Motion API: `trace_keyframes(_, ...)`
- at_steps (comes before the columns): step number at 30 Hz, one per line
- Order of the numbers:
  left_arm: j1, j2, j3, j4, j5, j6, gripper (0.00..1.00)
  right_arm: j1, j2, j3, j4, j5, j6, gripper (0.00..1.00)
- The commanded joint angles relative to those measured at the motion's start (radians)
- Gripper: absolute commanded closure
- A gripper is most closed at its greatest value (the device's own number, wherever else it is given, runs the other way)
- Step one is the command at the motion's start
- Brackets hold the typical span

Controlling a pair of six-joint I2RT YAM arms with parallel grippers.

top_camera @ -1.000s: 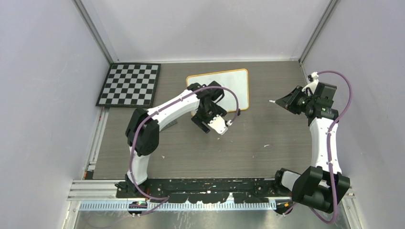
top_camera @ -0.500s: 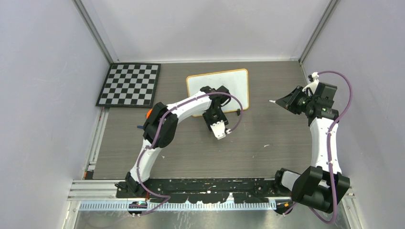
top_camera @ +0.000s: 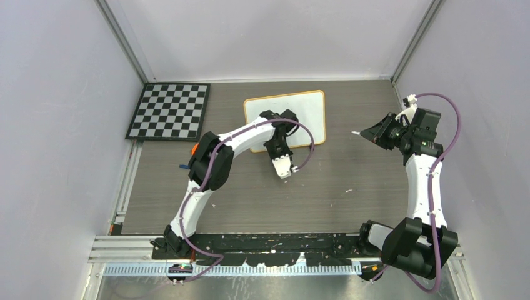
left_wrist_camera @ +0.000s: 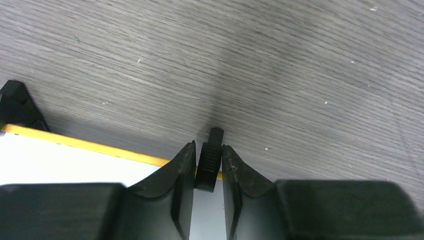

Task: Write a sentence on the whiteboard
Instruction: Move the whiteboard stand to the center of the board.

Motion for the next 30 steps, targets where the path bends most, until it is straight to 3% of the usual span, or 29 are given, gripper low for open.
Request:
trace_keyframes(1,0.004,-0.015,0.008,0.009,-0.032,0.020,0.79,-0.006,-0.008,0.022,0.029,-0.016,-0.009,1.00)
trace_keyframes(6,-0.018,-0.070,-0.072,0.042,-0.058,-0.041,1.00,-0.006,0.001,0.025,0.030,-0.039,-0.005,1.00)
trace_keyframes(11,-0.049,-0.132,-0.139,-0.018,-0.078,-0.091,1.00,-0.005,0.000,0.026,0.030,-0.049,-0.005,1.00)
trace_keyframes(16,-0.103,-0.148,-0.099,-0.193,-0.112,-0.184,1.00,-0.005,-0.001,0.023,0.029,-0.066,-0.005,1.00)
trace_keyframes(21,-0.167,-0.134,-0.094,-0.303,-0.138,-0.372,1.00,-0.006,-0.009,0.023,0.028,-0.068,-0.005,1.00)
trace_keyframes(30,-0.256,-0.128,-0.133,-0.358,-0.168,-0.766,1.00,-0.006,-0.021,0.019,0.028,-0.082,-0.004,1.00)
